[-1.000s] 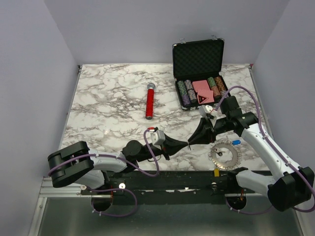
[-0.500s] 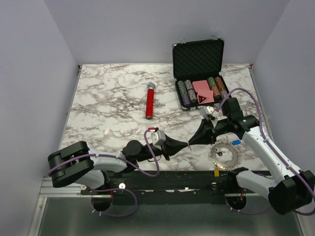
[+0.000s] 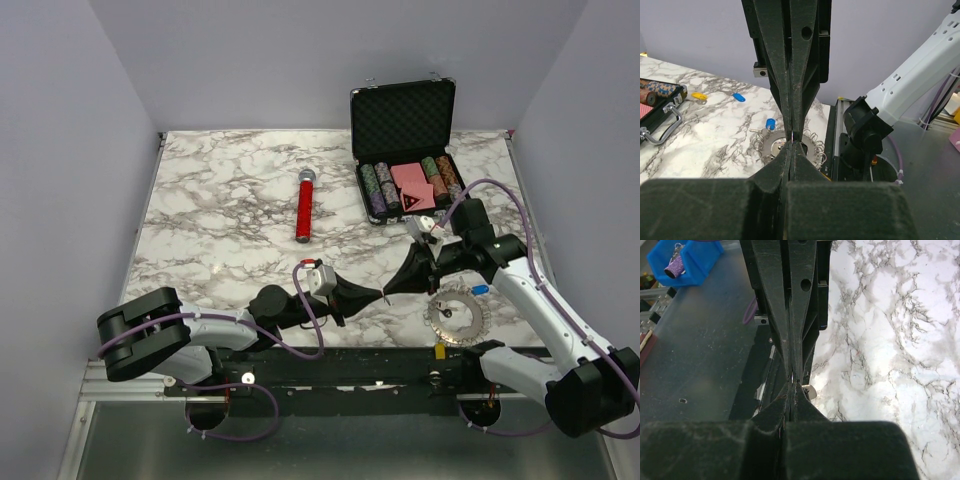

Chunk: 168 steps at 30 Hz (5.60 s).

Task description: Put the keys on the keyring

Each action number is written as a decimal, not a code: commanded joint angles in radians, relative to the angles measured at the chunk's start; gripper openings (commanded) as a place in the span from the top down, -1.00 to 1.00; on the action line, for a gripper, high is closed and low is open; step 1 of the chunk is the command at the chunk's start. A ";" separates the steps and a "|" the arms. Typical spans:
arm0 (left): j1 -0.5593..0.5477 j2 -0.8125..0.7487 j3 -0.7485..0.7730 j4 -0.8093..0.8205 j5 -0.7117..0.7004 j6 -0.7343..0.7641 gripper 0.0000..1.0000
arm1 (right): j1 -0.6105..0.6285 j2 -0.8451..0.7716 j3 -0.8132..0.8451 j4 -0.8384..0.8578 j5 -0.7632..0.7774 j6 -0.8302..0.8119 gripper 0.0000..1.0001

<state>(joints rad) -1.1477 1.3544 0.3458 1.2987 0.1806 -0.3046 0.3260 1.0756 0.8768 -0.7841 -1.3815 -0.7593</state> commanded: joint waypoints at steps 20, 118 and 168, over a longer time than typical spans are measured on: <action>0.008 -0.961 0.080 -1.333 -0.283 0.289 -0.81 | -0.117 -0.072 -0.090 0.025 0.559 0.043 0.99; 0.042 -1.347 0.145 -1.693 -0.325 0.340 -0.98 | -0.273 0.189 0.051 0.122 0.613 0.264 -0.25; 0.043 -1.341 0.160 -1.750 -0.380 0.283 -0.97 | -0.634 0.468 0.088 -0.150 0.846 0.127 -0.01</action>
<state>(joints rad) -1.1118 0.0196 0.4843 -0.4519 -0.1974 -0.0307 -0.3405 1.5414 0.9730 -0.9909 -0.5262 -0.6842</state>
